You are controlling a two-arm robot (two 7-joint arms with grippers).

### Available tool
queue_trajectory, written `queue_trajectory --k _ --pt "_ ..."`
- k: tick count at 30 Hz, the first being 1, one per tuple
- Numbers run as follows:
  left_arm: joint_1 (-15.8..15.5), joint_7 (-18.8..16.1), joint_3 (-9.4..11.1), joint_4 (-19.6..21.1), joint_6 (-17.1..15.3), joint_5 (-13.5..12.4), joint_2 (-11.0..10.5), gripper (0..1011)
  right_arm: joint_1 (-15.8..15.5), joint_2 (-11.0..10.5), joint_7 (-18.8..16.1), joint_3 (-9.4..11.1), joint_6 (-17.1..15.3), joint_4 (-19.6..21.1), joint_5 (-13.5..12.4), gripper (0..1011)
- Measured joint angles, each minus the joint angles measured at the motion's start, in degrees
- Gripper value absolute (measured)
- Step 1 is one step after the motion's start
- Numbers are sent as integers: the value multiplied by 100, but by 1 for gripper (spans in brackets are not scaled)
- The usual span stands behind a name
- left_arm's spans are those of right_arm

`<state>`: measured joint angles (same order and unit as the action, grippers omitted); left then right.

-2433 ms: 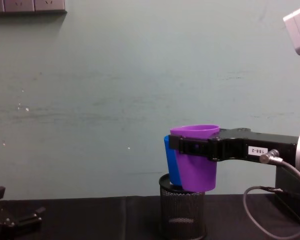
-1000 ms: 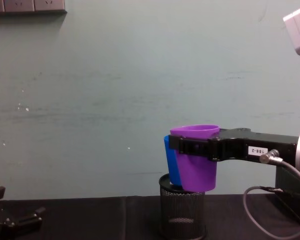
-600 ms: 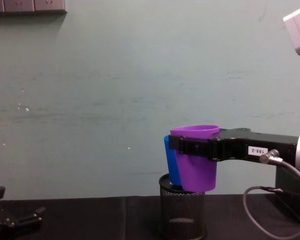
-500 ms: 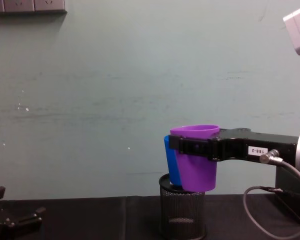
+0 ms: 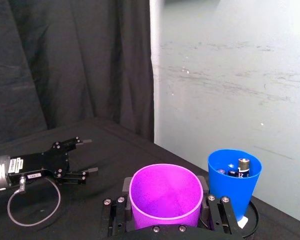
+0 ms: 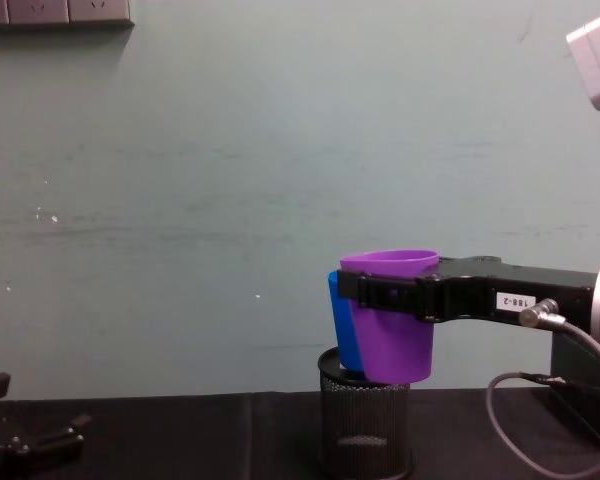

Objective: Pick up one cup with a gripper and tap it against the other cup.

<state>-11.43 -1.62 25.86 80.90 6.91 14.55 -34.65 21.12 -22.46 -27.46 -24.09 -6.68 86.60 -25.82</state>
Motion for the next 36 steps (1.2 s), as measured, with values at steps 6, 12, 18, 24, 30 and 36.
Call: queue_trajectory --k 6,12,18,24,30,36 --pt "0 0 0 0 0 0 0 1000 0 0 0 0 0 0 0 735" --pt "0 0 0 0 0 0 0 1000 0 0 0 0 0 0 0 735" --pt "0 0 0 0 0 0 0 1000 0 0 0 0 0 0 0 735" --pt "0 0 0 0 0 0 0 1000 0 0 0 0 0 0 0 735" --pt "0 0 0 0 0 0 0 1000 0 0 0 0 0 0 0 735" --pt "0 0 0 0 0 0 0 1000 0 0 0 0 0 0 0 735"
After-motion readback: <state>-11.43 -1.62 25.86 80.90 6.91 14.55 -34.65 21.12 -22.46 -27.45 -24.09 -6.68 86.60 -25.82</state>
